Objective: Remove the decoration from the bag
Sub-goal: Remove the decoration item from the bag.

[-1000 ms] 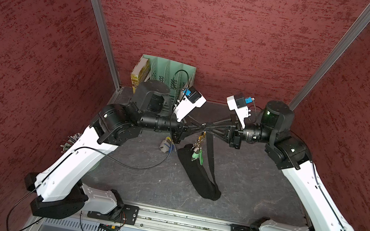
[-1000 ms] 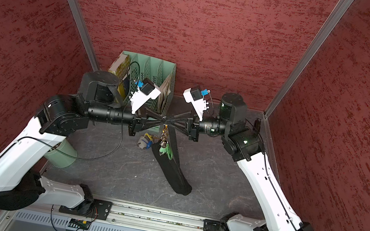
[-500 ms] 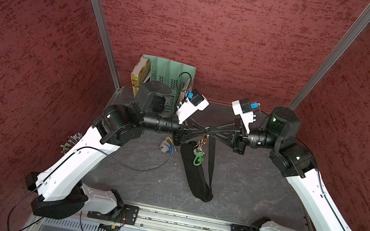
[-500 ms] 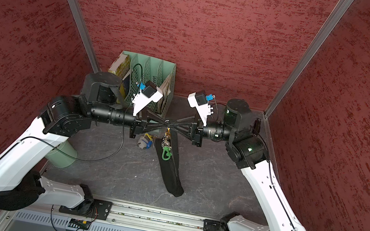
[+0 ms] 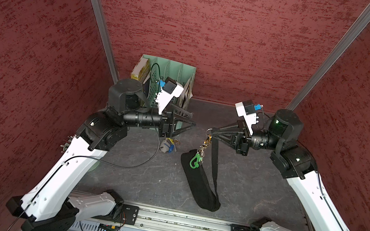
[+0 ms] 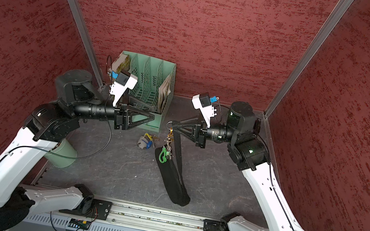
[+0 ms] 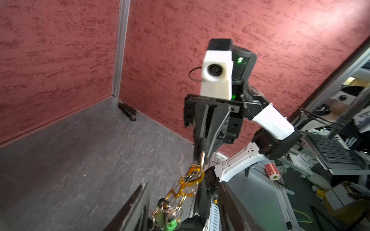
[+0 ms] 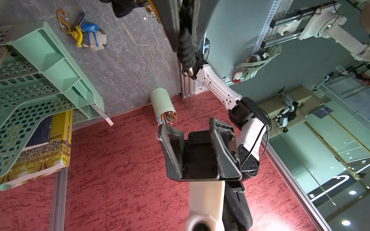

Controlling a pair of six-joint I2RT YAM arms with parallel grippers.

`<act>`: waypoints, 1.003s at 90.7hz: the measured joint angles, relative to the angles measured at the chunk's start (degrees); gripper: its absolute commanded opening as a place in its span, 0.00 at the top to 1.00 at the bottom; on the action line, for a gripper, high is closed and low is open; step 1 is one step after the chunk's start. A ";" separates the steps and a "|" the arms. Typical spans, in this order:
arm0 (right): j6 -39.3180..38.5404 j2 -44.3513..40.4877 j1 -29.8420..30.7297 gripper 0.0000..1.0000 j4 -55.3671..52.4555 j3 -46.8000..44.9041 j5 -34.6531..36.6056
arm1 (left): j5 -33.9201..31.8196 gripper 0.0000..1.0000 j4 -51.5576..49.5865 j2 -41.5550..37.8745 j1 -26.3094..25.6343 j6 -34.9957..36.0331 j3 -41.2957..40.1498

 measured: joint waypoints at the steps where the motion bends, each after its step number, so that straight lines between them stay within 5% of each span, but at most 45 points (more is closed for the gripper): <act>1: 0.09 0.00 0.00 1.00 0.00 0.00 0.00 | 0.35 0.33 0.66 -0.28 -0.04 -0.33 -0.44; 13: 1.31 -0.11 -0.04 1.00 0.13 0.13 0.33 | 0.83 0.27 9.86 -4.00 -2.89 -1.40 -8.44; 34: 4.17 -1.07 -0.04 1.00 1.53 0.33 1.79 | -8.50 0.26 20.28 -6.62 -11.91 3.96 -20.33; 59: 6.78 -2.71 -0.04 1.00 3.85 0.33 2.34 | -15.93 0.46 27.58 -4.13 -17.38 9.20 -22.45; 91: 8.00 -3.45 -0.04 1.00 4.63 1.05 2.60 | -17.66 0.73 32.52 -3.02 -18.71 11.87 -22.58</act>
